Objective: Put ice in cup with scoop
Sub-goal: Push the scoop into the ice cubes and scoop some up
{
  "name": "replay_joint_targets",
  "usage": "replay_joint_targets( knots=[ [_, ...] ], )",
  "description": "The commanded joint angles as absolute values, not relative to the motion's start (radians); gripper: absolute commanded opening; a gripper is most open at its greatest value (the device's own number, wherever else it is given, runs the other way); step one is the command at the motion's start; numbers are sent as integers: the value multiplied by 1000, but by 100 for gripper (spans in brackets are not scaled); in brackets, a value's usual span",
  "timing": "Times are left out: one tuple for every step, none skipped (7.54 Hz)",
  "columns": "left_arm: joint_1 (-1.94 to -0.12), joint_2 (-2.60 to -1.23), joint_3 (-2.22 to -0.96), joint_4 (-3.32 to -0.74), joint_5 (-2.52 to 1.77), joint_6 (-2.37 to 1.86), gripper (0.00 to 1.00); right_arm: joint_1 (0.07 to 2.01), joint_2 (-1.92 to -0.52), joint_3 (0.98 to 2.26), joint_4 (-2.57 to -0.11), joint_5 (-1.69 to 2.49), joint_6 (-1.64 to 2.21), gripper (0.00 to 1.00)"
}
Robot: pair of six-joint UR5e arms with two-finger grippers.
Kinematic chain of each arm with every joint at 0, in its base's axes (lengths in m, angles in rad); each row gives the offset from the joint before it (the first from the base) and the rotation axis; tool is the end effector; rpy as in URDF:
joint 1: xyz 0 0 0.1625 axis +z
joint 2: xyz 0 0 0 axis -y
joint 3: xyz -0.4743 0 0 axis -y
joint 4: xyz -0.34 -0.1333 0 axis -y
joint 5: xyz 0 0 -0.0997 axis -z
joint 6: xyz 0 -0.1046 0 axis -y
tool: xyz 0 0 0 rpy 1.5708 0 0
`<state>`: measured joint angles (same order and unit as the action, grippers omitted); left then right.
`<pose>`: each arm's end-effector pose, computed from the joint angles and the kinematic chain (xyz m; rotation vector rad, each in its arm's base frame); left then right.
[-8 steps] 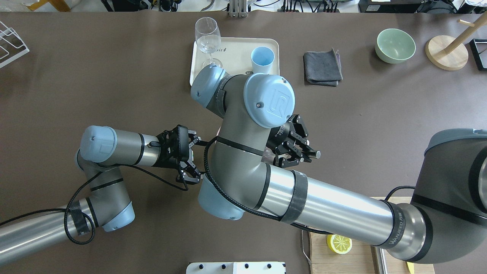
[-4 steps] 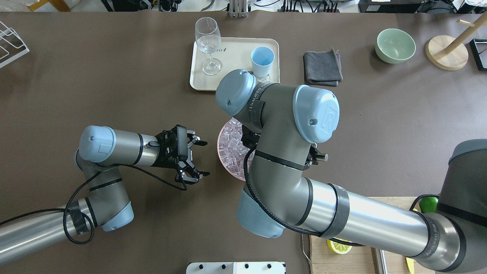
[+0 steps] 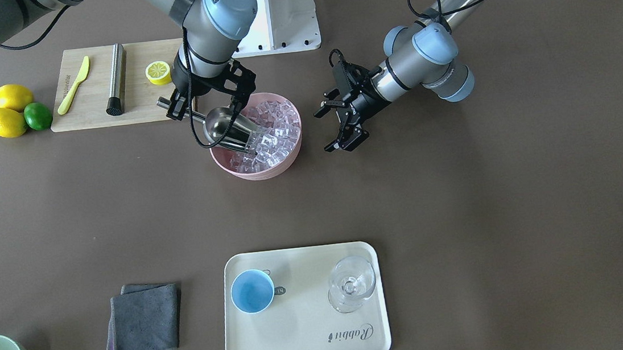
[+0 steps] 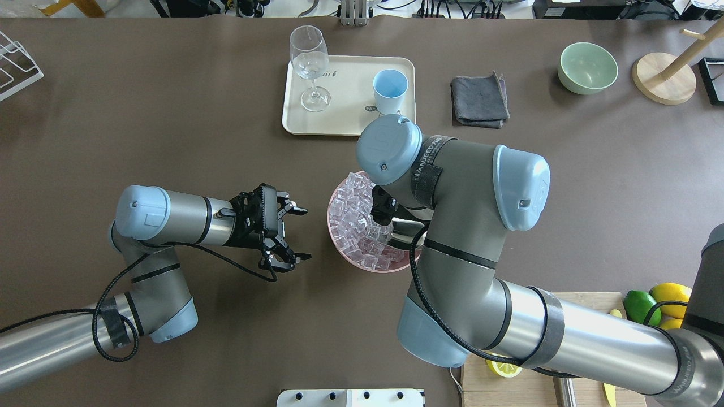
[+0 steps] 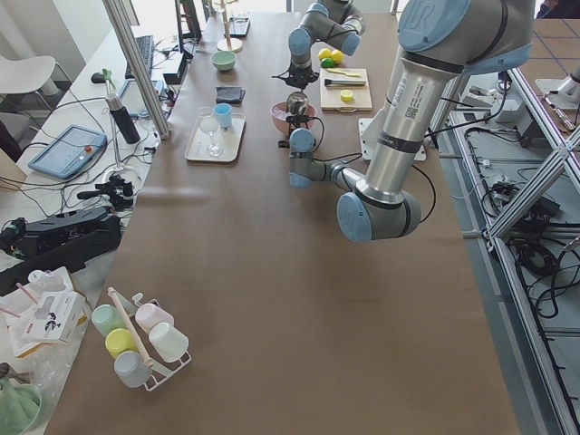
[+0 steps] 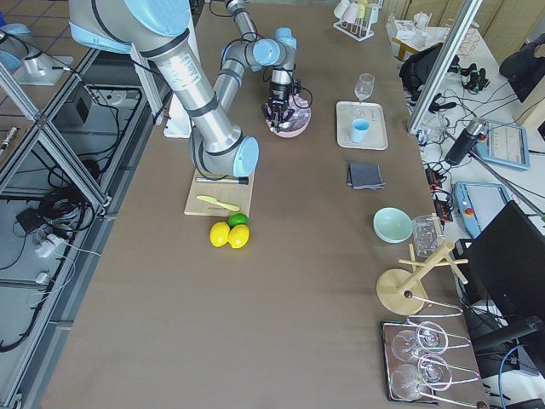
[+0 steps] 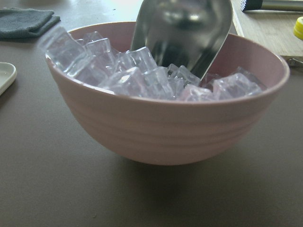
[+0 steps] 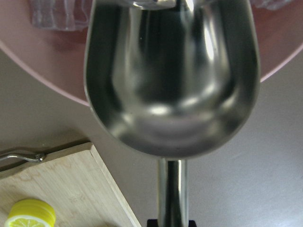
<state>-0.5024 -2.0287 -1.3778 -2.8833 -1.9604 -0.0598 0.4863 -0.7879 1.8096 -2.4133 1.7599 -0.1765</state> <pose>0.5105 -0.3873 0.3986 1.2253 1.1591 1.0804 -0.5024 -0.3942 0.2920 0.0834 -0.2655 -1.2704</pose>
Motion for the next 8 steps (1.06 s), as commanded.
replay_joint_targets(
  knots=[
    [-518,-2026,-1382,-2882,-1960,-58,98,486,-818,1835,-2338,1764,-176,0],
    [-520,-2026,-1382,-2881,-1960,-58,98,486,-842,1851,-2280,1769,-176,0],
    [-520,-2028,-1385,-2879,-1959,-57,98,486,-871,1868,-2225,1770,-176,0],
    [-520,-2028,-1385,-2879,-1959,-57,98,486,-879,1870,-2206,1770,-178,0],
    [-520,-2028,-1385,-2879,-1959,-57,98,486,-903,1884,-2169,1770,-178,0],
    [-520,-2028,-1385,-2879,-1959,-57,98,486,-934,1894,-2125,1772,-181,0],
    [-520,-2028,-1385,-2879,-1959,-57,98,486,-949,1914,-2114,1772,-189,0],
    [-522,-2028,-1387,-2878,-1959,-57,98,486,-957,1917,-2086,1772,-189,0]
  ],
)
